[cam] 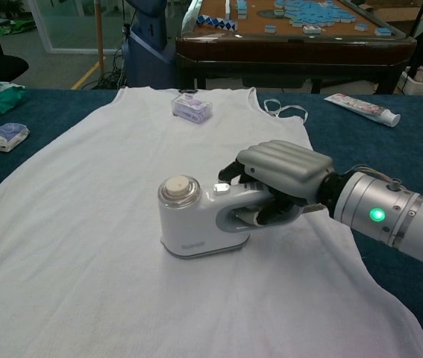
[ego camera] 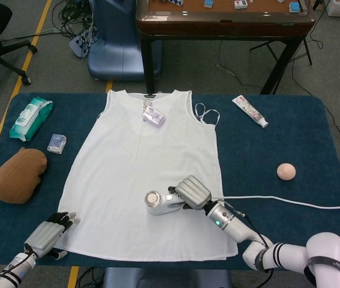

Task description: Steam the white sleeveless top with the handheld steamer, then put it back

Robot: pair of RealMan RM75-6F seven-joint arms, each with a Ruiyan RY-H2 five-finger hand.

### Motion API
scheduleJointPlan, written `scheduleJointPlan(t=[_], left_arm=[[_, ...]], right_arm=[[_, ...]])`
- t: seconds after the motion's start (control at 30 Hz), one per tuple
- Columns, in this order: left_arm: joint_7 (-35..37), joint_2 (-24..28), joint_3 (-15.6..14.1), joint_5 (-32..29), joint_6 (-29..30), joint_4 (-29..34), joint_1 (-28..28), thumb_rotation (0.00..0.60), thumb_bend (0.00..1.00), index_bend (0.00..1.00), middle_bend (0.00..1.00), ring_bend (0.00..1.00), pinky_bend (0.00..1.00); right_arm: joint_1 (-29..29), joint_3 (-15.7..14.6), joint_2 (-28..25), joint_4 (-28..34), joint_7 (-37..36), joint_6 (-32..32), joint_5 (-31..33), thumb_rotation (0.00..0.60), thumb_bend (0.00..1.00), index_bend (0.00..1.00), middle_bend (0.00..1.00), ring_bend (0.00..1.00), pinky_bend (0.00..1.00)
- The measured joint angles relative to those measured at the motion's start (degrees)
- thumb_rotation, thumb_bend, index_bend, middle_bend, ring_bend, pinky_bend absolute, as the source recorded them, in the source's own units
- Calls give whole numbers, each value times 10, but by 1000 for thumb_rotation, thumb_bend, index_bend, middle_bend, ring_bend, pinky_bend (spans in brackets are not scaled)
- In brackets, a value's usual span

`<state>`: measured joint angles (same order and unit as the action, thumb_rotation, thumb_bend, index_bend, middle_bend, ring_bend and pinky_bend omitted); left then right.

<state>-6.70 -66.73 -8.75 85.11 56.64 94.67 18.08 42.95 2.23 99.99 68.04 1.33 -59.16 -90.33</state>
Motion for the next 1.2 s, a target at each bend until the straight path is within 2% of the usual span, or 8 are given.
scheduleJointPlan(t=[0.17, 0.37, 0.77, 1.2], left_arm=[[-4, -1, -1, 0, 1, 2, 0, 566, 167, 143, 62, 19, 31], [-5, 0, -2, -1, 0, 3, 1, 565, 167, 143, 62, 20, 31], [-7, -1, -2, -4, -2, 4, 4, 566, 167, 143, 62, 19, 31], [-17, 1, -3, -6, 1, 13, 4, 571, 167, 142, 62, 19, 31]], right_arm=[[-7, -12, 2, -23, -15, -17, -17, 600, 531, 714, 845, 829, 804], [-9, -25, 29, -61, -36, -32, -40, 600, 531, 714, 846, 828, 804], [11, -25, 73, -78, -25, -26, -60, 600, 531, 714, 845, 828, 804], [-1, -27, 49, -111, -52, -55, -62, 600, 532, 714, 845, 828, 804]])
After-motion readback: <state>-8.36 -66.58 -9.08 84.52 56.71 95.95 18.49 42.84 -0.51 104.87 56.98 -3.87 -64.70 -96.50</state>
